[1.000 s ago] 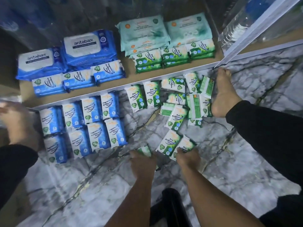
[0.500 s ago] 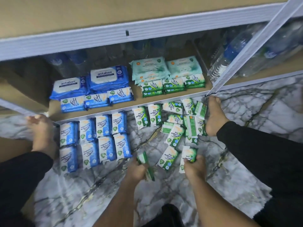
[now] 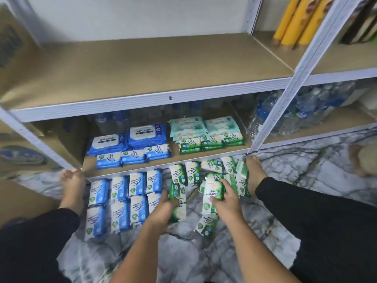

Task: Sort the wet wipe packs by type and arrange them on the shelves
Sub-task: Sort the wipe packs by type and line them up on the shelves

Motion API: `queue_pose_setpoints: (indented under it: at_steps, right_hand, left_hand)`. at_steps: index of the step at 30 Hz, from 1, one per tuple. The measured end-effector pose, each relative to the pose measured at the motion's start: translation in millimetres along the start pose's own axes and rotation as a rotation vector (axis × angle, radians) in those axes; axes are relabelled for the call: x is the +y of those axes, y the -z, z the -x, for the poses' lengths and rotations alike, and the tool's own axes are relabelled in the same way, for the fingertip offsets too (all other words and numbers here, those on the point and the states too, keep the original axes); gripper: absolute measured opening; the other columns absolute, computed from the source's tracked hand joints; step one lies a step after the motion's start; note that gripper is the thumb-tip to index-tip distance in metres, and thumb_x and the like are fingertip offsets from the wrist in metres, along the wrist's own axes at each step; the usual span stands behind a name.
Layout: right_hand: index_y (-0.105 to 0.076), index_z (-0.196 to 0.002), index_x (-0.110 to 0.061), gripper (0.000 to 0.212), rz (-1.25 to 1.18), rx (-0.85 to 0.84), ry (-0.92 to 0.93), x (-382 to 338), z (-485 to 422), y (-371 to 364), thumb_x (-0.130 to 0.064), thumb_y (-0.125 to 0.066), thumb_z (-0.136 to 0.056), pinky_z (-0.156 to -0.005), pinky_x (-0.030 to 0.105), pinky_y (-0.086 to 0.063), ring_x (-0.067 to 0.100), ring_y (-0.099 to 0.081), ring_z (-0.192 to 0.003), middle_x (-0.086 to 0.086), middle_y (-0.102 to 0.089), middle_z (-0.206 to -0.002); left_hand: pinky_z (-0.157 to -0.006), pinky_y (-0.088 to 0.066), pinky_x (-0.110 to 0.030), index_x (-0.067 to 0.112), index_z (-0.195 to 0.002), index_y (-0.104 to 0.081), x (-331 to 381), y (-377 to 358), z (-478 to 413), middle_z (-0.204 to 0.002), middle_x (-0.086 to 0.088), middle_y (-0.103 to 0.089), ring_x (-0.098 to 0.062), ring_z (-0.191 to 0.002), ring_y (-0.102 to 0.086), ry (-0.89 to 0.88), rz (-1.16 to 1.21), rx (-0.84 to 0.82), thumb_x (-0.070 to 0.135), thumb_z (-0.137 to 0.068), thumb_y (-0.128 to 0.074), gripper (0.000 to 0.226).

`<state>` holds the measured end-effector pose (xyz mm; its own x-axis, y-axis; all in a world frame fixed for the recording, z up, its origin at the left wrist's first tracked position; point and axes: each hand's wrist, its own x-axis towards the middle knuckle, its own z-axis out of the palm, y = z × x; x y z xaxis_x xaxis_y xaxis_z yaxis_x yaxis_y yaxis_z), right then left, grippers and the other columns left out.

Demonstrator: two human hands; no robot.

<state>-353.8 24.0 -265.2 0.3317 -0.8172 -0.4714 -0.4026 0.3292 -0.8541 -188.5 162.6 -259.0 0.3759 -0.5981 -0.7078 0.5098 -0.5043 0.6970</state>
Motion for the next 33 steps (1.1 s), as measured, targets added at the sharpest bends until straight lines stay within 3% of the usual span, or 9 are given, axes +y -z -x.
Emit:
queue_pose_setpoints:
  at_steps: [3,8,11,15,20,23,25,29,33]
  right_hand:
    - [-0.051,-0.133,-0.051,0.074,0.033,-0.010,-0.016,9,4,-5,0.001,-0.075,-0.085,-0.066,0.024,-0.054,0.017,-0.071,-0.095,0.002,-0.070,-0.116]
    - [-0.049,-0.134,-0.052,0.078,0.068,-0.026,-0.012,20,4,-9,0.001,-0.076,-0.083,-0.073,0.027,-0.056,0.016,-0.070,-0.099,0.001,-0.069,-0.121]
    - [-0.049,-0.135,-0.051,0.077,0.059,-0.011,-0.014,20,1,-8,0.001,-0.075,-0.083,-0.070,0.025,-0.055,0.016,-0.070,-0.099,0.000,-0.069,-0.123]
    - [-0.047,-0.137,-0.052,0.076,0.046,0.005,0.011,12,-4,-10,-0.002,-0.073,-0.086,-0.060,0.019,-0.052,0.016,-0.070,-0.097,0.000,-0.068,-0.125]
    - [-0.046,-0.116,-0.072,0.076,0.063,0.018,0.058,-2,-6,-15,-0.009,-0.074,-0.085,-0.067,0.027,-0.053,0.023,-0.069,-0.097,0.002,-0.066,-0.125]
    - [-0.047,-0.120,-0.063,0.070,0.053,0.007,0.051,-11,-4,-15,-0.008,-0.074,-0.087,-0.063,0.023,-0.051,0.013,-0.068,-0.087,0.001,-0.065,-0.112]
    - [-0.049,-0.128,-0.056,0.067,0.049,-0.014,0.052,-14,-5,-16,-0.007,-0.073,-0.088,-0.060,0.021,-0.049,0.013,-0.069,-0.086,0.002,-0.068,-0.110]
    - [-0.049,-0.133,-0.048,0.068,0.061,-0.059,0.017,-15,-3,-18,-0.001,-0.068,-0.088,-0.051,0.021,-0.048,0.019,-0.070,-0.077,0.003,-0.074,-0.104]
    - [-0.050,-0.130,-0.043,0.066,0.119,-0.112,-0.019,-8,-1,-16,0.005,-0.066,-0.088,-0.059,0.029,-0.053,0.021,-0.071,-0.080,-0.001,-0.075,-0.094]
  left_hand:
    - [-0.077,-0.053,-0.042,0.024,-0.134,-0.040,-6,-2,13,-0.116,-0.014,-0.062,-0.033,-0.096,-0.061,0.016,-0.121,0.012,0.009,-0.091,-0.050,0.047]
    - [-0.077,-0.055,-0.042,0.028,-0.135,-0.036,-9,-4,18,-0.113,-0.007,-0.062,-0.027,-0.092,-0.063,0.027,-0.218,0.012,0.010,-0.097,-0.049,0.045]
    - [-0.066,-0.050,-0.036,0.029,-0.137,-0.037,-7,0,16,-0.113,-0.010,-0.062,-0.026,-0.080,-0.062,-0.045,-0.309,-0.006,-0.002,-0.089,-0.054,0.059]
    - [-0.046,-0.041,-0.021,0.030,-0.139,-0.048,17,0,18,-0.124,0.000,-0.054,-0.005,-0.047,-0.053,-0.197,-0.458,0.054,-0.008,-0.086,-0.055,0.065]
    - [-0.059,-0.051,-0.019,0.034,-0.122,-0.057,53,5,20,-0.116,0.002,-0.065,-0.011,-0.082,-0.066,-0.477,-0.402,0.183,0.023,-0.092,-0.073,0.036]
    - [-0.053,-0.046,-0.015,0.031,-0.123,-0.056,69,5,24,-0.103,-0.003,-0.069,-0.015,-0.078,-0.065,-0.584,-0.315,0.251,0.029,-0.094,-0.071,0.033]
    - [-0.057,-0.046,-0.013,0.037,-0.131,-0.053,72,6,26,-0.094,0.004,-0.071,-0.005,-0.075,-0.064,-0.627,-0.305,0.252,0.031,-0.097,-0.065,0.036]
    - [-0.046,-0.040,-0.017,0.035,-0.121,-0.057,51,7,17,-0.067,0.009,-0.055,0.000,-0.047,-0.047,-0.535,-0.363,0.267,0.033,-0.101,-0.059,0.021]
    - [-0.048,-0.047,-0.023,0.032,-0.120,-0.059,13,11,9,-0.102,-0.004,-0.072,-0.008,-0.065,-0.065,-0.364,-0.370,0.208,0.019,-0.099,-0.063,0.025]
